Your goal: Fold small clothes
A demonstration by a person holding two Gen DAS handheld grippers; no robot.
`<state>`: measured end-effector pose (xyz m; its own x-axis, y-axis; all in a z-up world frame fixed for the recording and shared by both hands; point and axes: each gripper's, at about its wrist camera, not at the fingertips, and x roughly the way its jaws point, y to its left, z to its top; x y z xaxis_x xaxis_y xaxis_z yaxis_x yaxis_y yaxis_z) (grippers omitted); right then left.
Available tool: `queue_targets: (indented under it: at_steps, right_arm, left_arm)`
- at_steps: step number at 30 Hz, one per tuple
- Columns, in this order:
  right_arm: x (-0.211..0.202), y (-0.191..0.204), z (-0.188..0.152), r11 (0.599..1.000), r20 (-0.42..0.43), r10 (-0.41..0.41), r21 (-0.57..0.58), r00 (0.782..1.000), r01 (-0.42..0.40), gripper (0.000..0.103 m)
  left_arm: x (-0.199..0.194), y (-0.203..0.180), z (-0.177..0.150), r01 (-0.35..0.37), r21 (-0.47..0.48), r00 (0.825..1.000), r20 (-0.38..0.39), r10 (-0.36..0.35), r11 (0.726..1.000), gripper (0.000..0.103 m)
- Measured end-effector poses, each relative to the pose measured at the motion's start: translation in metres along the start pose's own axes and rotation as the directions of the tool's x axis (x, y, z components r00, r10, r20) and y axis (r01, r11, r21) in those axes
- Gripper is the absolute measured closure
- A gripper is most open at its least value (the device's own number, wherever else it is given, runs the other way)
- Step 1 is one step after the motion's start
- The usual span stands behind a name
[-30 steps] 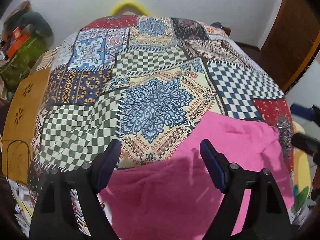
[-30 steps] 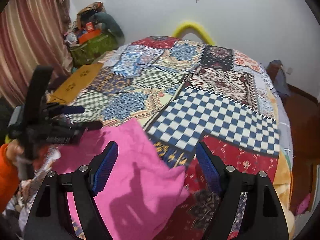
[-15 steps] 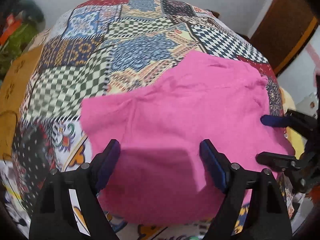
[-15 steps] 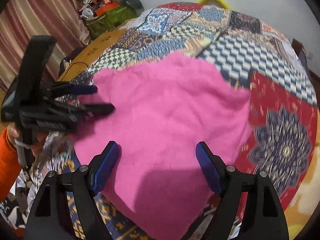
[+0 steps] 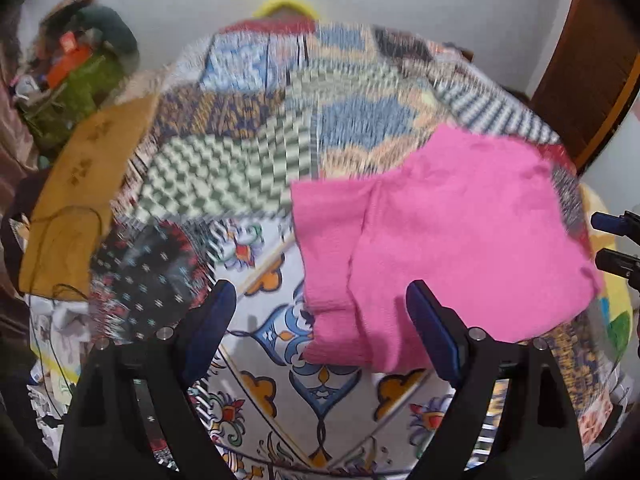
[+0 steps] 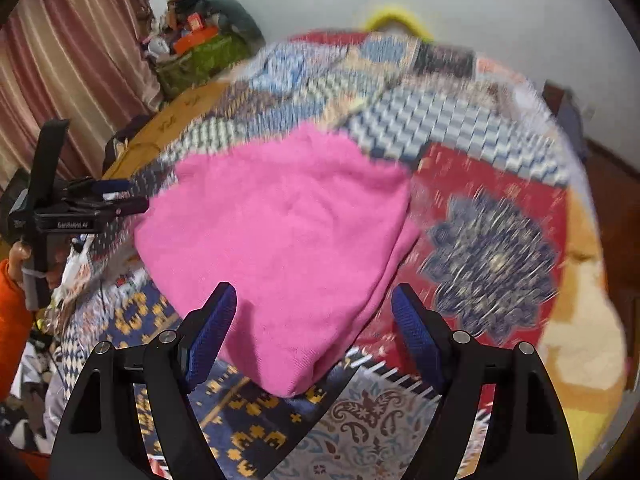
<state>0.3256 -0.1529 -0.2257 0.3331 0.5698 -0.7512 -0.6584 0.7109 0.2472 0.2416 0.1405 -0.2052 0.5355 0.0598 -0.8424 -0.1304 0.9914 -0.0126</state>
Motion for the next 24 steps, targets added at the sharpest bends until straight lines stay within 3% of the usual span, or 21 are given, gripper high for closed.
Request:
queue_targets:
  at_steps: [4, 7, 11, 15, 19, 22, 24]
  right_arm:
    - [-0.045, 0.015, 0.016, 1.000, 0.151, -0.023, -0.002, 0.988, 0.024, 0.026]
    - [-0.082, 0.029, 0.025, 1.000, 0.258, -0.021, -0.003, 0.966, 0.022, 0.026]
    - [-0.137, 0.057, 0.028, 0.999, 0.410, -0.023, -0.031, 0.912, 0.039, 0.026]
    - [-0.179, 0.083, 0.023, 0.996, 0.512, -0.025, -0.062, 0.858, 0.066, 0.026]
    - [-0.216, 0.109, 0.004, 0.993, 0.598, -0.022, -0.081, 0.801, 0.087, 0.026]
    - [-0.228, 0.125, -0.013, 0.991, 0.637, -0.043, -0.072, 0.770, 0.115, 0.026]
    - [-0.231, 0.133, -0.022, 0.990, 0.652, -0.052, -0.067, 0.757, 0.125, 0.026]
  left_arm:
    - [-0.053, -0.010, 0.010, 0.041, -0.014, 0.991, 0.130, -0.039, 0.999, 0.016]
    - [-0.105, -0.025, 0.014, 0.060, 0.005, 0.965, 0.255, -0.060, 0.998, 0.016]
    - [-0.180, -0.051, 0.009, 0.060, 0.040, 0.898, 0.434, -0.072, 0.997, 0.016]
    - [-0.241, -0.069, -0.005, 0.083, 0.056, 0.827, 0.553, -0.100, 0.995, 0.016]
    - [-0.284, -0.086, -0.031, 0.045, 0.079, 0.759, 0.645, -0.085, 0.996, 0.016]
    - [-0.300, -0.094, -0.048, 0.011, 0.059, 0.722, 0.690, -0.048, 0.998, 0.016]
    - [-0.305, -0.098, -0.059, 0.007, 0.048, 0.711, 0.702, -0.038, 0.999, 0.016]
